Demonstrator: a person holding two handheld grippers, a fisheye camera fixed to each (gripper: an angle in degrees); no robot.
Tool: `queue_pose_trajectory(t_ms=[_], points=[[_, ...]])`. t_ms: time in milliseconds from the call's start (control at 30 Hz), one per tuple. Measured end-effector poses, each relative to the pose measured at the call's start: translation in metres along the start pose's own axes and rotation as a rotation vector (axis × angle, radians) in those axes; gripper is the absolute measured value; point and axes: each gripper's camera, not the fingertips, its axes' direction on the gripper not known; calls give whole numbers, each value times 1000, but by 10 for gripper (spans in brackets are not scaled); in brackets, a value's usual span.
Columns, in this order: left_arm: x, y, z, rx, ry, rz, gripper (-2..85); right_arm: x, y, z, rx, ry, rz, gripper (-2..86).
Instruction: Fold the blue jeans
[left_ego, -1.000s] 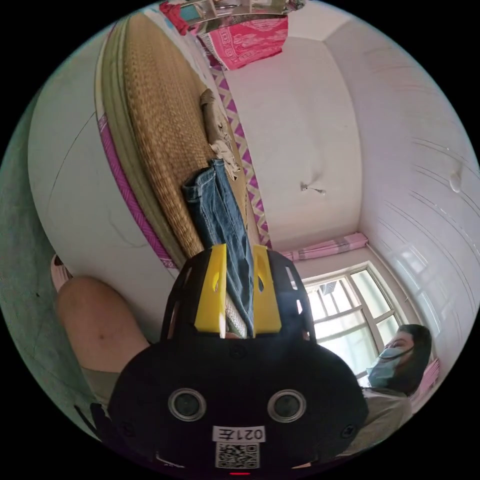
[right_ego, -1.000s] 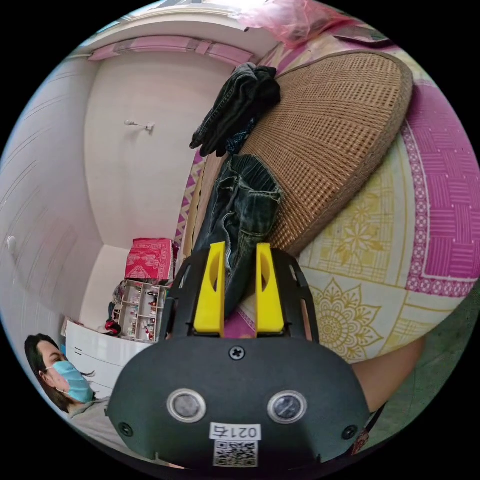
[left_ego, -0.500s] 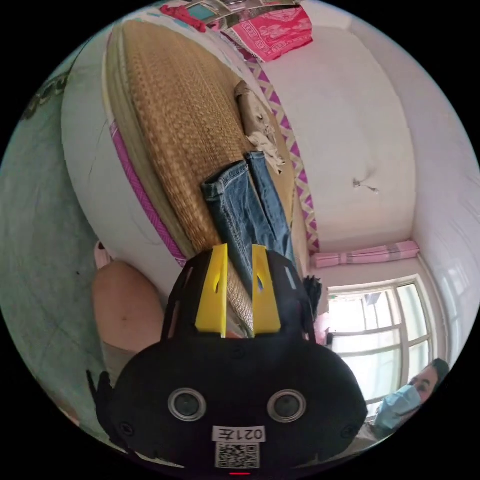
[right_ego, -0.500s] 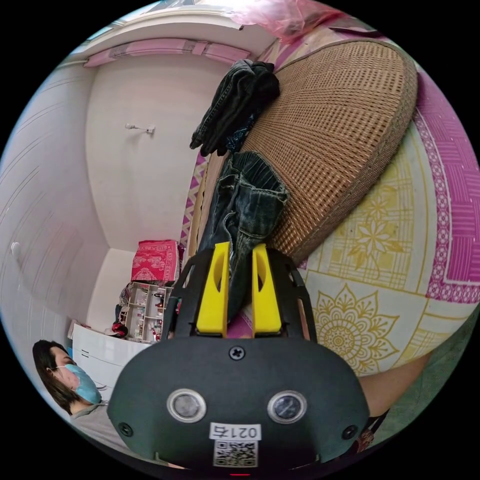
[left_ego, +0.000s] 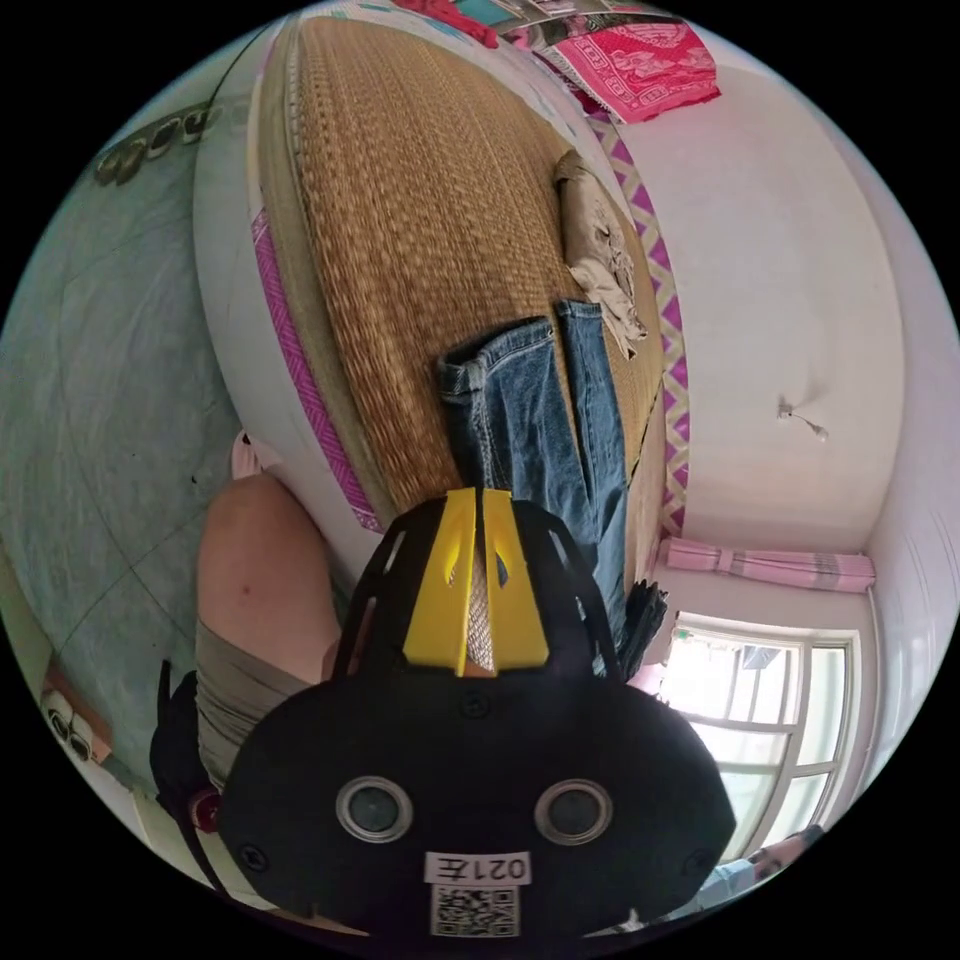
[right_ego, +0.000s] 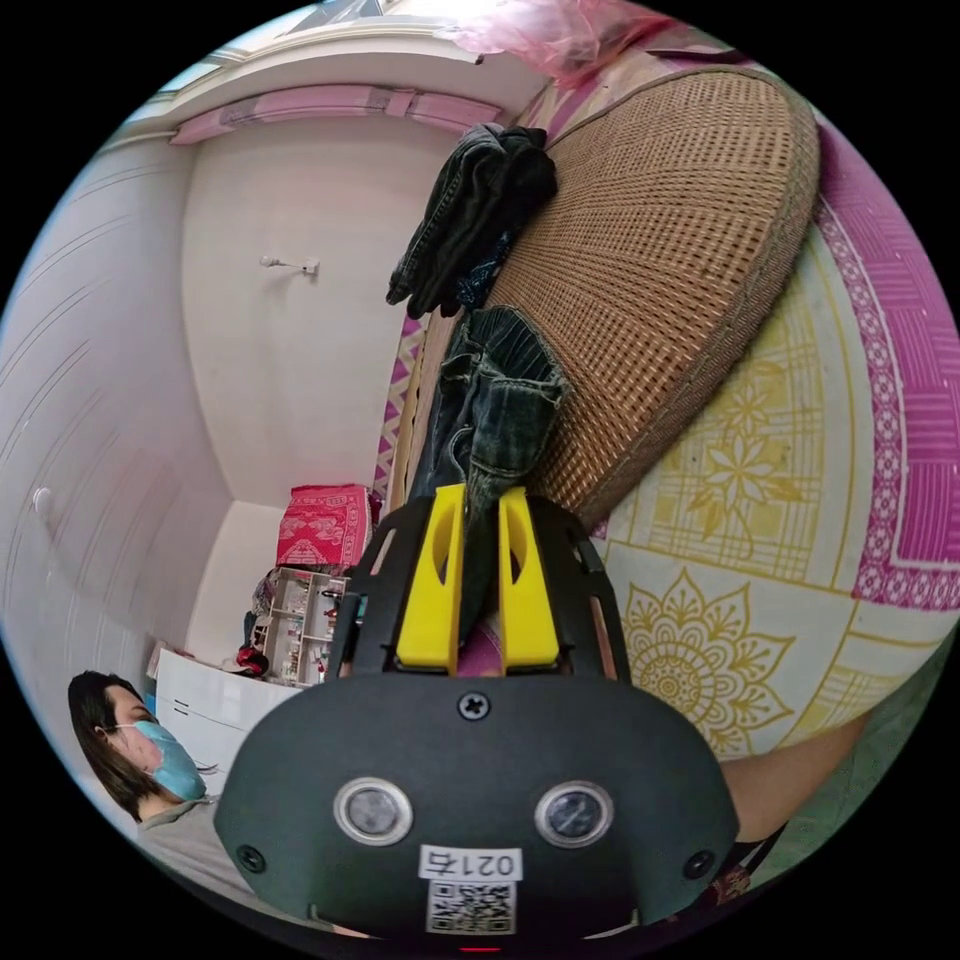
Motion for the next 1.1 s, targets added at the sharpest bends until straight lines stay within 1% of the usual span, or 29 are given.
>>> queue_pose_trajectory(t_ms=[100,167,267,333,500,633,667,700,767,900,1033,1100], points=[[-4,7,3,0,-6,17,7,6,-3,1,-2,-7,1,57],[-8,9,9,-9,31,62,59,8,-5,2,-2,-10,1,57],[-13,10,22,-12,60,75,81,11,-8,4,0,-6,0,56],[-14,10,32,-14,45,75,73,13,-11,6,-3,-6,1,53],[-30,12,49,-19,16,66,8,21,-22,9,-7,-29,27,16],[-45,19,42,-22,141,111,-8,17,-32,8,-11,-138,24,3],[-44,22,38,-20,194,134,-9,9,-37,8,-16,-176,10,1],[-41,22,36,-22,209,150,-9,-3,-43,9,-22,-205,-4,0],[-21,19,34,-36,240,217,-9,-24,-56,12,-31,-235,-22,-1],[20,-9,43,-61,245,242,-10,-77,-104,33,-28,-239,-32,-1],[85,-69,83,-105,172,248,-10,-118,-163,67,-11,-229,-35,-1],[115,-99,114,-134,114,235,-10,-141,-211,107,-29,-184,-28,0]])
